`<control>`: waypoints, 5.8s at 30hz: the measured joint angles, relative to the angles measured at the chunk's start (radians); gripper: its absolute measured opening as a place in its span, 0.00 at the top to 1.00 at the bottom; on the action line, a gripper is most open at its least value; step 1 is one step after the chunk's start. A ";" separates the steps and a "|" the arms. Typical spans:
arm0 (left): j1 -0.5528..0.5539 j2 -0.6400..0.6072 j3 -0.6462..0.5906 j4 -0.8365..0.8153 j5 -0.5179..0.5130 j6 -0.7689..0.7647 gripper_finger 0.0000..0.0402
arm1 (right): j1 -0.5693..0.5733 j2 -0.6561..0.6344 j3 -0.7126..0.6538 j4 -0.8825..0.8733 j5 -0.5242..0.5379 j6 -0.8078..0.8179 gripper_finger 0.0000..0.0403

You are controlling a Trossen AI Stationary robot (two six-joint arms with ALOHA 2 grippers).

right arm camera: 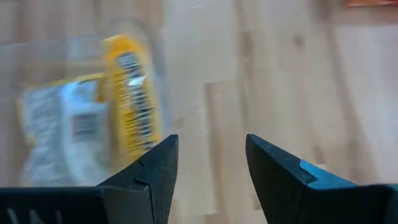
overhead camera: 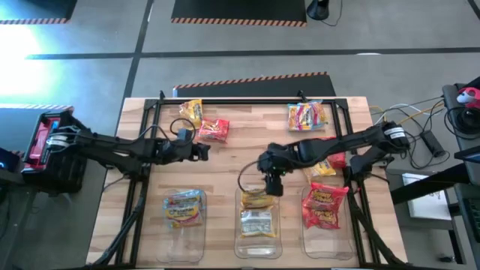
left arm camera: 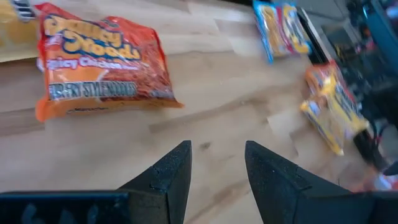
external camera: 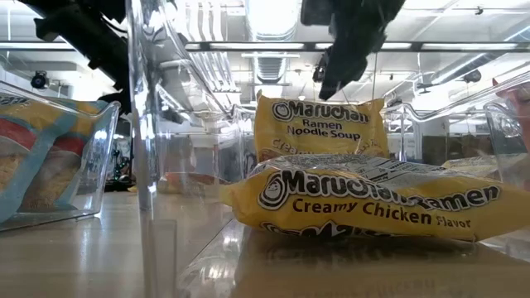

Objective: Sort Maruchan noodles
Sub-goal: Put the orange noodle pack into the right transparent bin

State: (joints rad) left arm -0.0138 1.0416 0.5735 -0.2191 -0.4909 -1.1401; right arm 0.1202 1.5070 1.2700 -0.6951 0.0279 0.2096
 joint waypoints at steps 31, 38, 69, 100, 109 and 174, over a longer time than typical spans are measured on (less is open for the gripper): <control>0.301 0.454 0.021 0.359 0.094 -0.233 0.67 | -0.495 0.000 -0.037 0.176 -0.002 -0.247 0.58; 0.300 0.545 0.114 0.355 0.083 -0.265 0.67 | -0.530 0.000 -0.044 0.167 -0.007 -0.327 0.58; 0.252 0.718 0.518 -0.292 -0.055 -0.160 0.67 | -0.550 0.000 -0.061 0.034 -0.046 -0.427 0.59; 0.227 0.812 0.565 -0.071 0.309 0.458 0.67 | -0.549 0.000 -0.115 0.068 -0.114 -0.402 0.59; 0.221 0.802 0.641 -0.081 0.403 0.538 0.67 | -0.549 0.000 -0.115 0.088 -0.114 -0.397 0.59; 0.154 0.967 0.638 -0.045 0.305 0.268 0.67 | -0.767 0.136 -0.328 0.557 -0.731 0.041 0.38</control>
State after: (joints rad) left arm 0.1406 2.0084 1.2119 -0.2643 -0.1860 -0.8723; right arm -0.6473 1.6428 0.9417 -0.1377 -0.7033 0.2508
